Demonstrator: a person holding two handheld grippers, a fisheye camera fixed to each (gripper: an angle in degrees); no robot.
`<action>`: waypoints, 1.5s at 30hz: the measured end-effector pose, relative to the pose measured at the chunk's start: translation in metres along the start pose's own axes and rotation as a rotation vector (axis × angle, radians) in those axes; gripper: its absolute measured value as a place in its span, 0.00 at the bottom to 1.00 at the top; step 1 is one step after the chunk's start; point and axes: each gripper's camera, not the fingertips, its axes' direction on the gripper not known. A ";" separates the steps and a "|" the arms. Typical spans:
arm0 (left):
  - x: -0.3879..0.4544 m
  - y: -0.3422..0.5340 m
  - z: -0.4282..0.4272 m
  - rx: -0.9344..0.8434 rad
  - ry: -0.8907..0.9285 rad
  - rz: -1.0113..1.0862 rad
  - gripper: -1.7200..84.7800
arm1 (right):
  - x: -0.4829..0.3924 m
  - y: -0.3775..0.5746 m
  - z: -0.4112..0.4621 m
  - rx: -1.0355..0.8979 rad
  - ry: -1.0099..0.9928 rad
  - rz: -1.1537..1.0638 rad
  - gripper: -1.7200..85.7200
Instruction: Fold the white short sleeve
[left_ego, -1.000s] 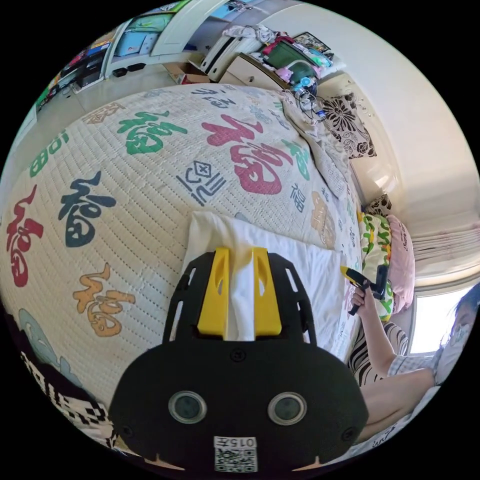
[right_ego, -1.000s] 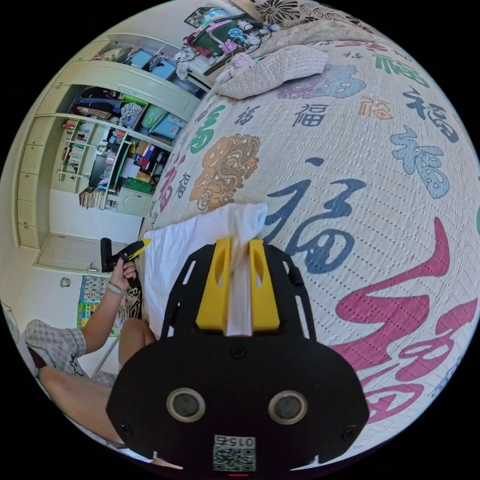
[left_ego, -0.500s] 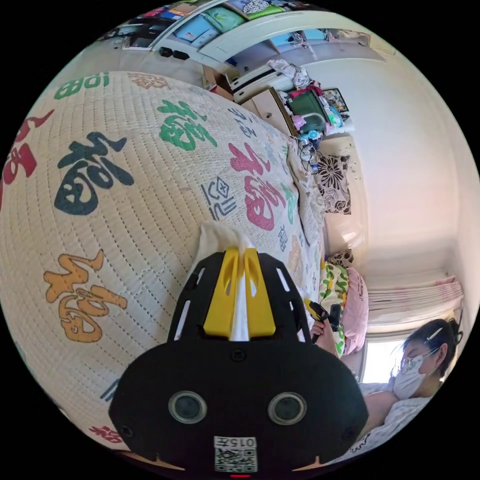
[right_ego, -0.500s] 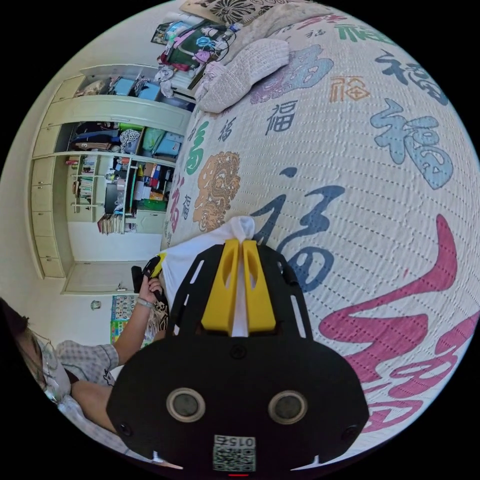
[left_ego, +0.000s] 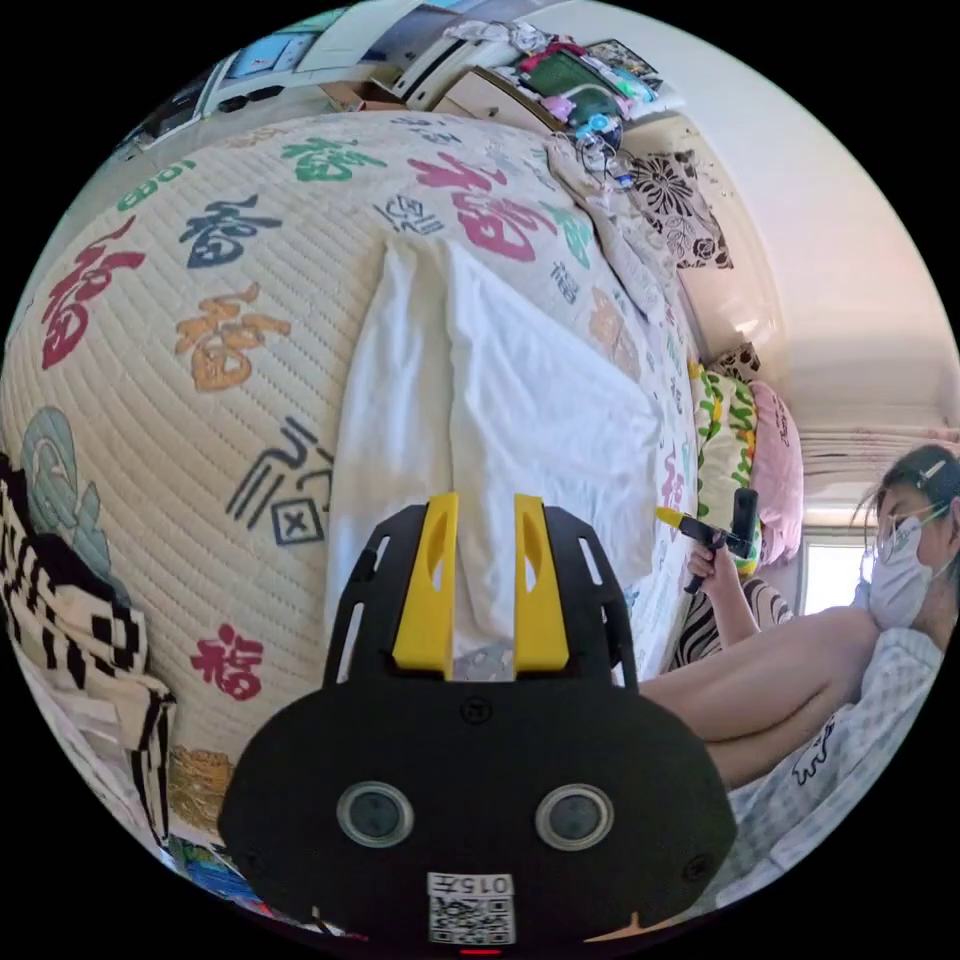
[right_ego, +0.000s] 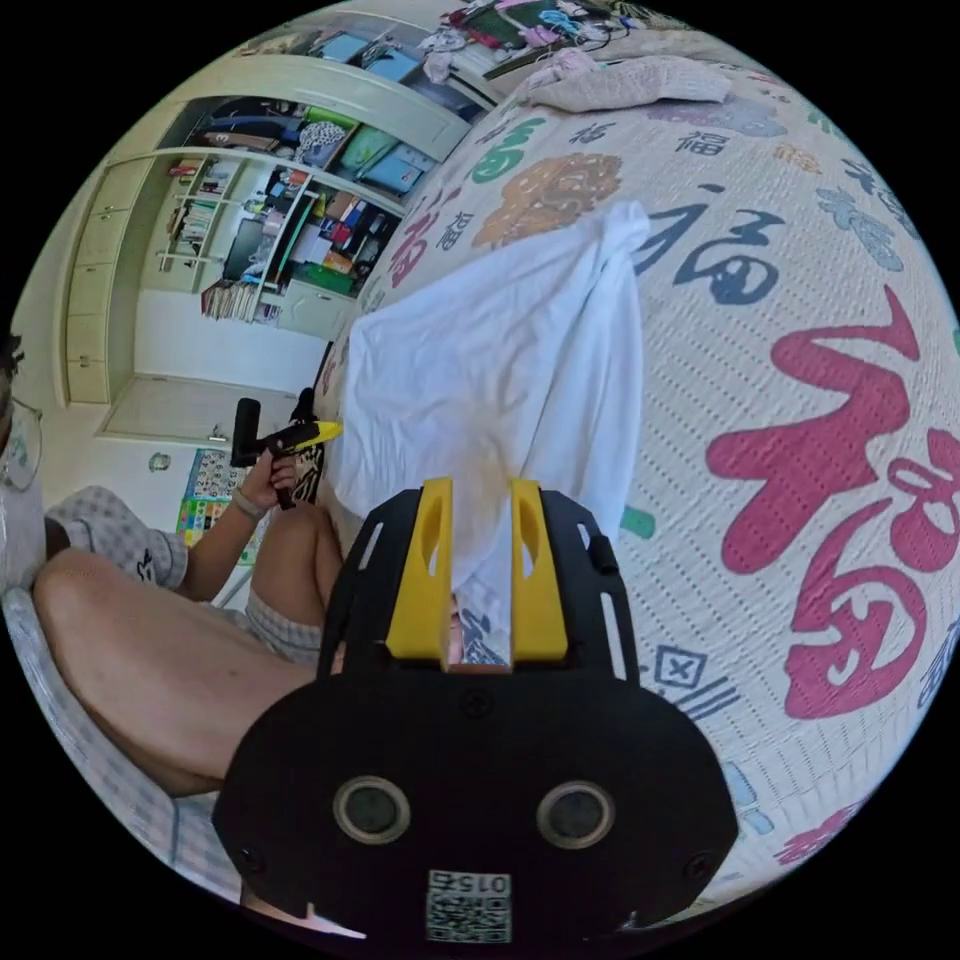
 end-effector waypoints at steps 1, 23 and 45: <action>0.001 0.007 0.004 -0.025 -0.001 0.000 0.11 | -0.004 0.001 0.007 -0.027 0.008 -0.002 0.12; 0.022 0.084 -0.009 -0.021 -0.160 -0.002 0.07 | -0.145 -0.065 0.054 -0.047 0.233 -0.079 0.10; 0.017 0.112 0.049 -0.226 -0.331 -0.038 0.05 | -0.430 -0.372 0.317 -0.285 0.500 -0.688 0.04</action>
